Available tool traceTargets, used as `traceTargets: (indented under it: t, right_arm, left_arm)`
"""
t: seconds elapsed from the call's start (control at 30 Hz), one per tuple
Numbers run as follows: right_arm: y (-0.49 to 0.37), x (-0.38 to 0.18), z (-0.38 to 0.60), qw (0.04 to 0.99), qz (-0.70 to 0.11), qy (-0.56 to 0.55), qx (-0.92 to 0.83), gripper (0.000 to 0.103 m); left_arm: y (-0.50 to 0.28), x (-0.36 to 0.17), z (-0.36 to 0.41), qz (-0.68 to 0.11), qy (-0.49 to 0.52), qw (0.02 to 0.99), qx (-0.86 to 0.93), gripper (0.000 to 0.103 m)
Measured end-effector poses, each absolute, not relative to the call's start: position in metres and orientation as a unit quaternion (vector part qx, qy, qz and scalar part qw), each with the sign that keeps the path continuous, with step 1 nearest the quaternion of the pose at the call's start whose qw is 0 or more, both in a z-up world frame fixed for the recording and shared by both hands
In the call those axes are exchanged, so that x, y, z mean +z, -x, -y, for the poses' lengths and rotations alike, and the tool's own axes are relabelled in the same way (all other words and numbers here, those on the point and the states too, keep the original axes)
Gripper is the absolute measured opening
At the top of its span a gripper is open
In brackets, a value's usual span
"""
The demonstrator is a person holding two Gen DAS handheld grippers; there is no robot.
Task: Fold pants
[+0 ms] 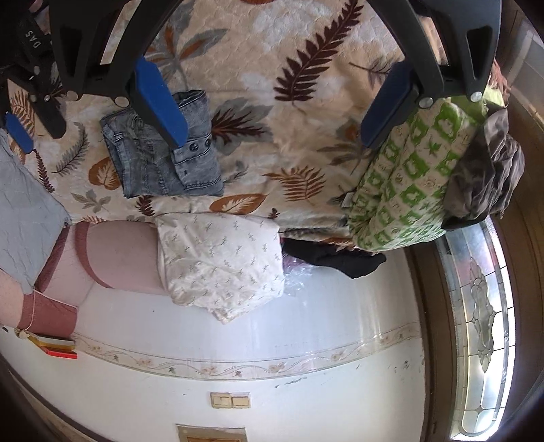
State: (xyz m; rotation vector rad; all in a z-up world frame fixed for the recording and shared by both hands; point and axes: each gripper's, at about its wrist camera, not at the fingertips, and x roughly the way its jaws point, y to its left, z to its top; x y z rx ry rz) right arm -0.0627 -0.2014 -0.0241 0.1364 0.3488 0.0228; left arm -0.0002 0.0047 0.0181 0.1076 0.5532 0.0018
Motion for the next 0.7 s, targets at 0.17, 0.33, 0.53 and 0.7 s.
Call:
traceTargets:
  t: [0.17,0.33,0.53,0.7]
  right_arm:
    - [0.064,-0.023,0.197,0.985,-0.164,-0.059,0.009,0.088]
    - [0.063,-0.024,0.199,0.984,-0.166,-0.062,0.005,0.088]
    - [0.061,-0.026,0.202,0.982,-0.173,-0.076,-0.004,0.089]
    - [0.061,-0.026,0.203,0.982,-0.171,-0.078,-0.006,0.089]
  left_arm:
    - [0.003,0.013,-0.010,-0.273,-0.054,0.961,0.013,0.103]
    - [-0.001,0.007,-0.010,-0.280,-0.061,0.958,0.029,0.103]
    - [-0.001,0.001,-0.008,-0.277,-0.069,0.956,0.063,0.103]
    - [0.000,-0.003,0.000,-0.274,-0.103,0.954,0.069,0.103]
